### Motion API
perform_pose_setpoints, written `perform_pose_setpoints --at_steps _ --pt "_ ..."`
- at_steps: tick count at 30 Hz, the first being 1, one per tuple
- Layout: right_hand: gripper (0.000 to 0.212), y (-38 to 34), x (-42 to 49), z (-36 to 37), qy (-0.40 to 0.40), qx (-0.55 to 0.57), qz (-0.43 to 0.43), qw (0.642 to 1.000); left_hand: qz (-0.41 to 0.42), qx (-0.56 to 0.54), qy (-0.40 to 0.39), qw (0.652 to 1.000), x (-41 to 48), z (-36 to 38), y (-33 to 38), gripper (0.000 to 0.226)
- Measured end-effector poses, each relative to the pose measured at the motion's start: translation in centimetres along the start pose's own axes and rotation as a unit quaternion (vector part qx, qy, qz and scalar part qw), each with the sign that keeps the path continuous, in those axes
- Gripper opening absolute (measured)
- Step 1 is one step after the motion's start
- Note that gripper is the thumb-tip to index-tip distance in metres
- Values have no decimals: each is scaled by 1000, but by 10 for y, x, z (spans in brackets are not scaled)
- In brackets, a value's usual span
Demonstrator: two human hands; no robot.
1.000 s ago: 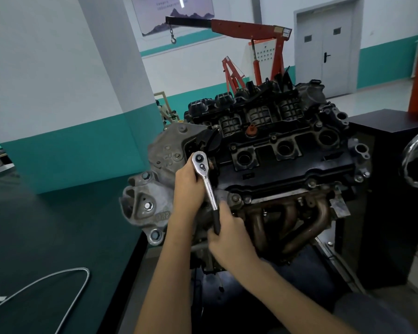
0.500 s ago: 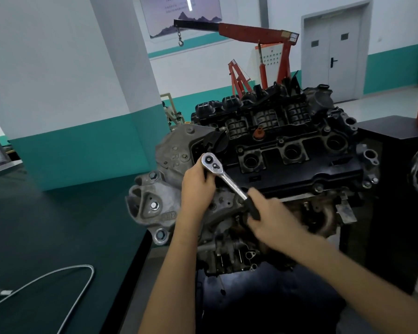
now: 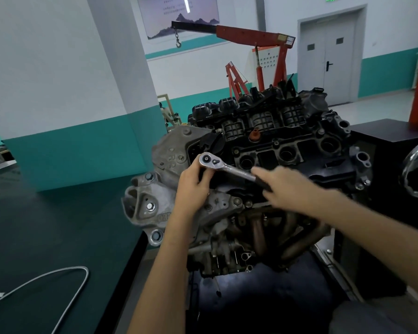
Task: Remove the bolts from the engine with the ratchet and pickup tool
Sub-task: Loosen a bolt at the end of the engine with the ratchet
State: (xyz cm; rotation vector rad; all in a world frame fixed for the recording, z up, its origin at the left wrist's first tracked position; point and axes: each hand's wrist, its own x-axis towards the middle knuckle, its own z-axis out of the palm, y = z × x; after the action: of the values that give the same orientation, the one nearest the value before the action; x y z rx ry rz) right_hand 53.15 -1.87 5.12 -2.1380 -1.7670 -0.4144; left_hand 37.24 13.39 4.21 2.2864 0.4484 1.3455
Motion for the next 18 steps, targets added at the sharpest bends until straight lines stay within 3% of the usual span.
perform_pose_setpoints --at_steps 2,4,6,8,10,12,15,18 --pt "35 12 18 -21 31 -96 -42 994 -19 23 21 999 1 2 -1 13" --pt "31 7 20 -21 53 -104 -47 992 -36 39 55 997 0 4 0 12" --pt "32 -8 3 -1 62 -51 -7 997 -38 52 72 995 0 6 1 10" --pt "33 -34 -20 28 58 86 56 993 -32 71 72 994 0 8 1 15" --pt "32 -72 -32 53 42 231 98 967 -42 71 69 994 0 9 1 15" --pt "33 -107 -31 70 53 305 116 944 -57 31 76 995 -1 8 1 22" --pt "37 -122 -28 78 50 354 118 927 -50 -14 72 996 -3 5 3 31" --pt "32 -82 -29 58 2 311 80 947 -23 -31 34 999 -1 0 4 23"
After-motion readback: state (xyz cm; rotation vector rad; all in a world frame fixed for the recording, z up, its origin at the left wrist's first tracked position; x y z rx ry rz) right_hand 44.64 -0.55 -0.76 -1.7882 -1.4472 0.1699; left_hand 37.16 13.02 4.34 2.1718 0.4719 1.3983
